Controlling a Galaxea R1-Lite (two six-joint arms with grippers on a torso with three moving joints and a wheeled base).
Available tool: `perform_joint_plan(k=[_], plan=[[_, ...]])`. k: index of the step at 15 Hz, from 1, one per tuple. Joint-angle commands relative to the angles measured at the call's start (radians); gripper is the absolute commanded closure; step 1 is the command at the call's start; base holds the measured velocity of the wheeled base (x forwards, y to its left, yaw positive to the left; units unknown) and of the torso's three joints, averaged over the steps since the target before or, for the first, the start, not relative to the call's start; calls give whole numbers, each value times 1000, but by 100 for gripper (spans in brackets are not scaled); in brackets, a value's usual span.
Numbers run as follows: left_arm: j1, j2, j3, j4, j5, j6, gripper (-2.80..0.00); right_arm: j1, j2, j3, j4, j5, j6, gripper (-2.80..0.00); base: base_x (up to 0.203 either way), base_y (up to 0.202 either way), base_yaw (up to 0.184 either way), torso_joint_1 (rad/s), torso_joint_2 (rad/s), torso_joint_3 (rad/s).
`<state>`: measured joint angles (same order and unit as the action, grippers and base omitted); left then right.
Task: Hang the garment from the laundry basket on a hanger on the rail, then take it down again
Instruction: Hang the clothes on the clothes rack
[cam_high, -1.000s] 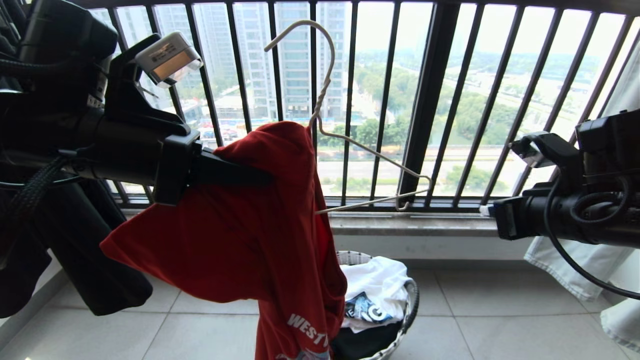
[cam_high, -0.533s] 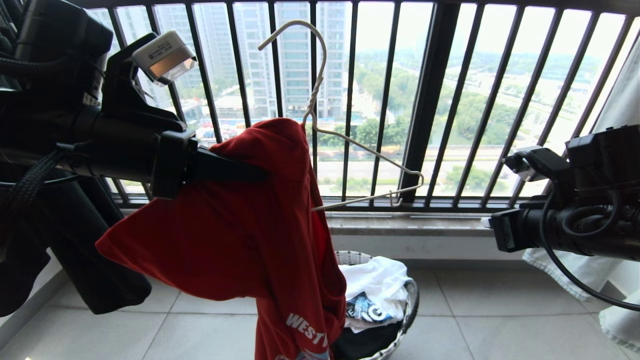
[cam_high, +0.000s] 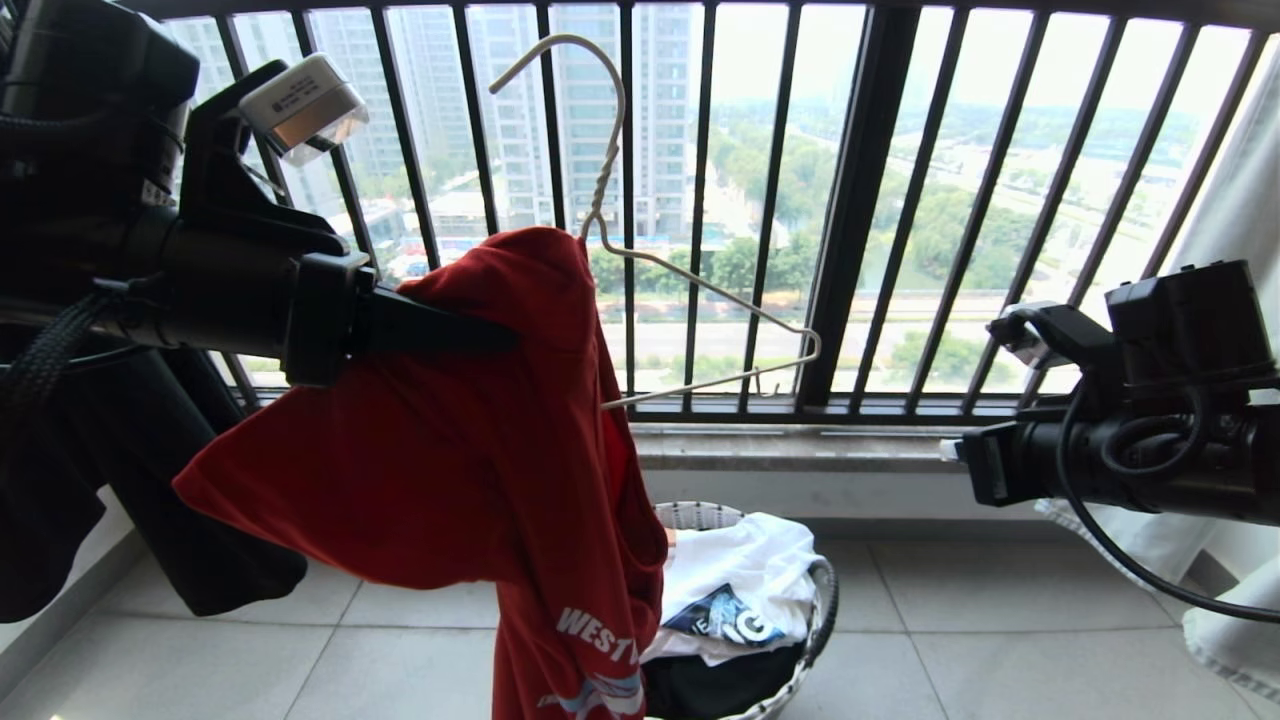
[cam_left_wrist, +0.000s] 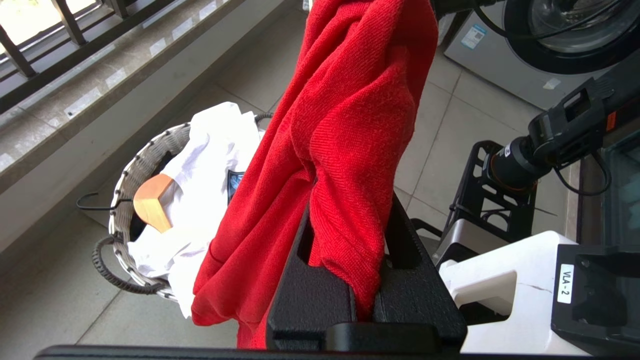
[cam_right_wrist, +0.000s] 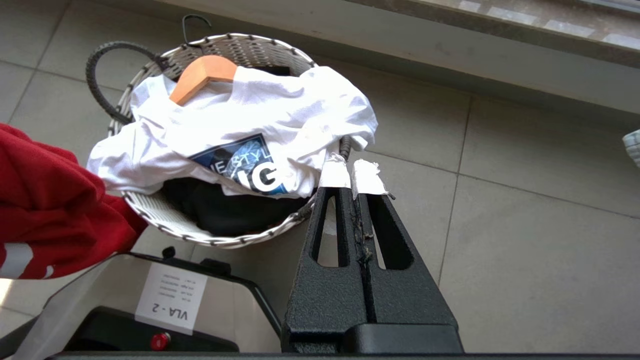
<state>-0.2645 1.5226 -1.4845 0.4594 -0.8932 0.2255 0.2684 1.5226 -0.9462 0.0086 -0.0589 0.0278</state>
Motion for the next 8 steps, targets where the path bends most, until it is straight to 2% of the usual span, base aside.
perform_joint_plan(k=[1, 4, 5, 8], plan=[[1, -7, 0, 2, -6, 1, 0, 21, 6, -4, 6, 63, 55, 0, 0, 0, 0, 0, 0, 0], [1, -10, -2, 2, -9, 1, 0, 85, 8, -9, 60, 299, 213, 0, 0, 0, 0, 0, 0, 0], [-1, -10, -2, 2, -9, 1, 0, 113, 11, -9, 76, 335, 241, 0, 0, 0, 0, 0, 0, 0], [-1, -10, 0, 2, -10, 1, 0, 206, 43, -8, 123, 355, 281, 0, 0, 0, 0, 0, 0, 0]])
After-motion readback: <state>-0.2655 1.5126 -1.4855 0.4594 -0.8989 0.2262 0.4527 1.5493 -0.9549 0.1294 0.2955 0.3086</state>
